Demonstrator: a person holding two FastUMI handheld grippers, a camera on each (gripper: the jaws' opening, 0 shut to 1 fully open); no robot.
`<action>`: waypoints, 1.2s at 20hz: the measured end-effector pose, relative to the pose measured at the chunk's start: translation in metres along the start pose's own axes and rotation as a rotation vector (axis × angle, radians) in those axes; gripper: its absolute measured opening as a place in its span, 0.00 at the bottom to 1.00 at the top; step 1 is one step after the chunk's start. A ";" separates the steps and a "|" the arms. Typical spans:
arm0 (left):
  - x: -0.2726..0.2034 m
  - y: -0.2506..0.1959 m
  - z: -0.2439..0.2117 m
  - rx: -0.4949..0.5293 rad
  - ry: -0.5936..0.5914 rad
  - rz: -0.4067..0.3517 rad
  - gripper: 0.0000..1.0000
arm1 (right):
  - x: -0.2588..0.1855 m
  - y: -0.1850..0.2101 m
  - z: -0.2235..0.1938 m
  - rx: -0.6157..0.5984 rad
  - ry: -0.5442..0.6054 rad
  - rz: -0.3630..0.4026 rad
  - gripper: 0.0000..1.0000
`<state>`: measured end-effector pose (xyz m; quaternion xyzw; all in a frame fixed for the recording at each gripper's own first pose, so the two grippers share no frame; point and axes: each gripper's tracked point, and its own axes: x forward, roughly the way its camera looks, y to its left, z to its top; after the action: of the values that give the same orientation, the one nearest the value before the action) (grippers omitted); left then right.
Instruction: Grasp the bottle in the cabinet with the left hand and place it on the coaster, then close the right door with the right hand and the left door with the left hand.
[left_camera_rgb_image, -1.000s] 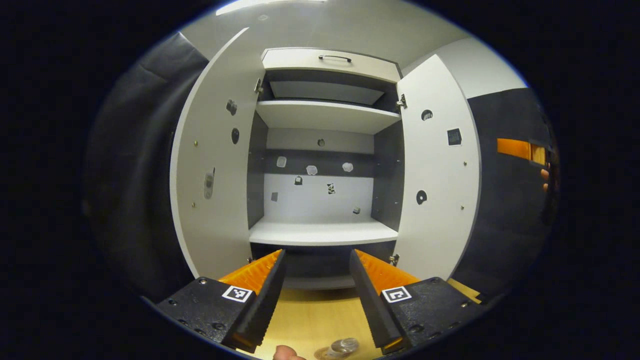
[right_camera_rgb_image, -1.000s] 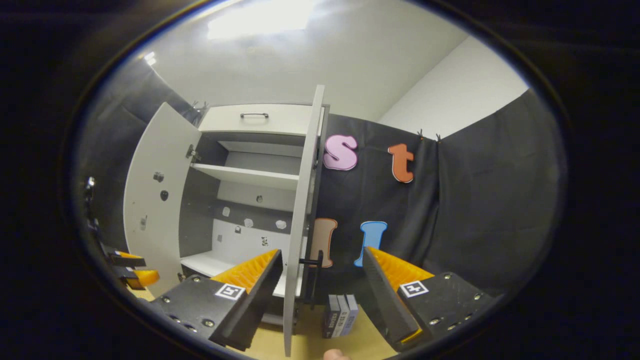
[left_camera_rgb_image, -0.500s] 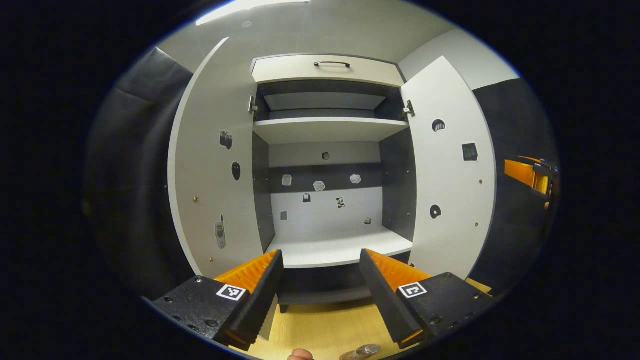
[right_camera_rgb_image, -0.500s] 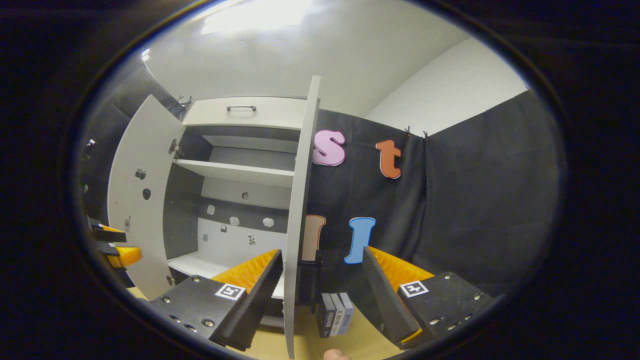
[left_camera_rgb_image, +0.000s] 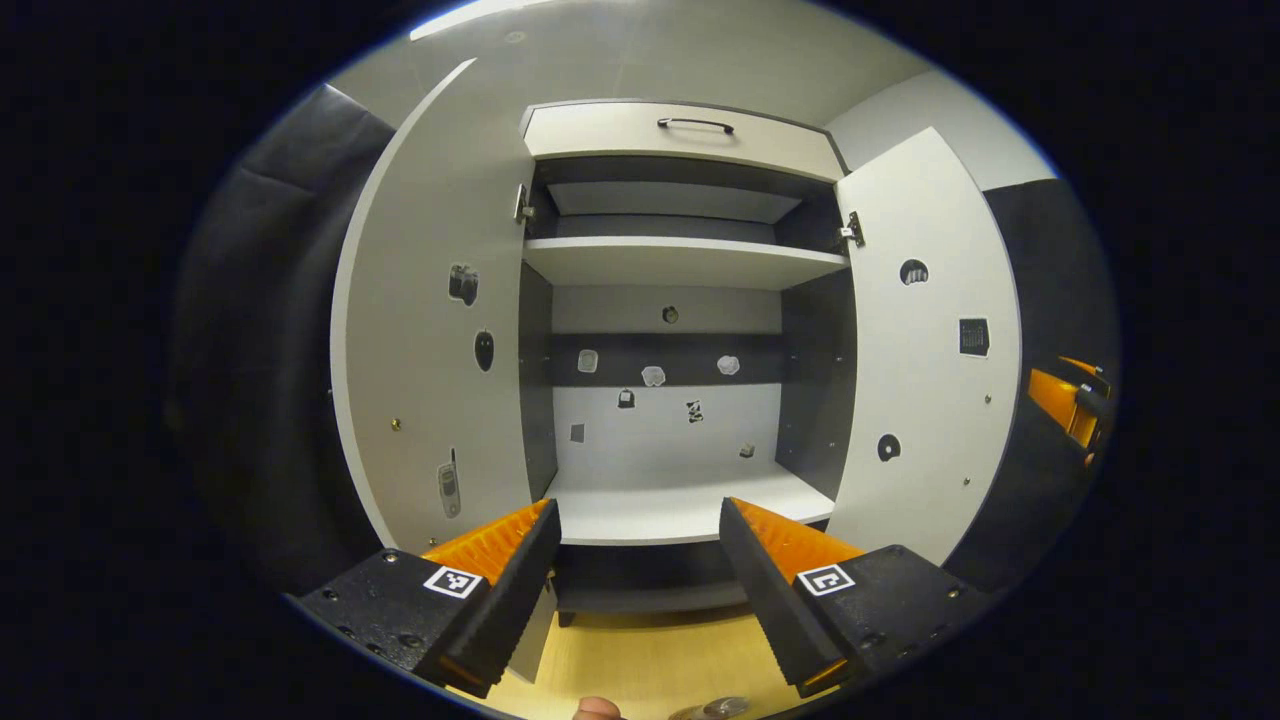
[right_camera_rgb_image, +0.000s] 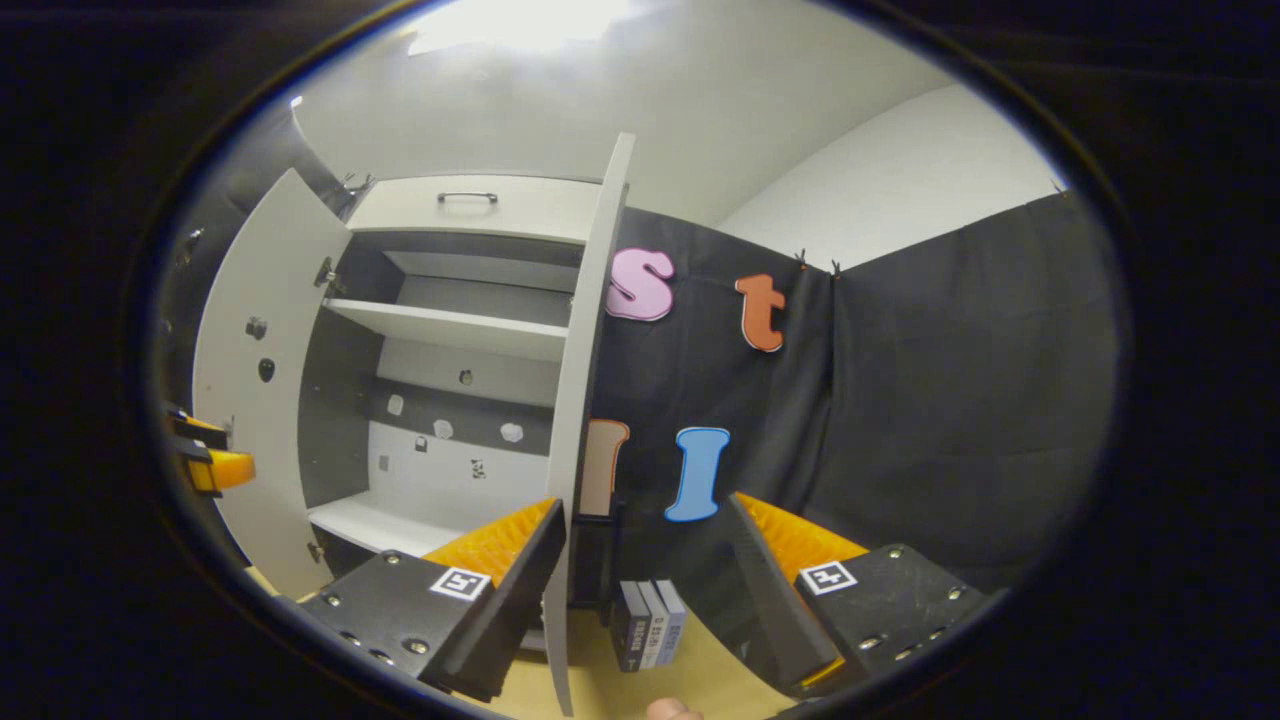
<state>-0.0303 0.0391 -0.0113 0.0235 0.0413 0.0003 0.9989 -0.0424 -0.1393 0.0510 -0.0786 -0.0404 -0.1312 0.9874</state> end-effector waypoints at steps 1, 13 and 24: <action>0.000 -0.002 0.004 -0.020 -0.010 -0.001 0.99 | 0.002 -0.003 -0.001 0.001 -0.001 -0.006 0.94; 0.000 0.003 0.004 -0.092 -0.013 0.014 0.97 | 0.014 0.011 -0.006 0.056 0.019 0.045 0.95; 0.009 0.014 0.007 -0.119 -0.034 0.036 0.97 | 0.014 0.084 0.000 0.110 0.004 0.276 0.95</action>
<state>-0.0210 0.0530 -0.0044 -0.0350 0.0239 0.0203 0.9989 -0.0068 -0.0630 0.0404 -0.0290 -0.0346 0.0082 0.9989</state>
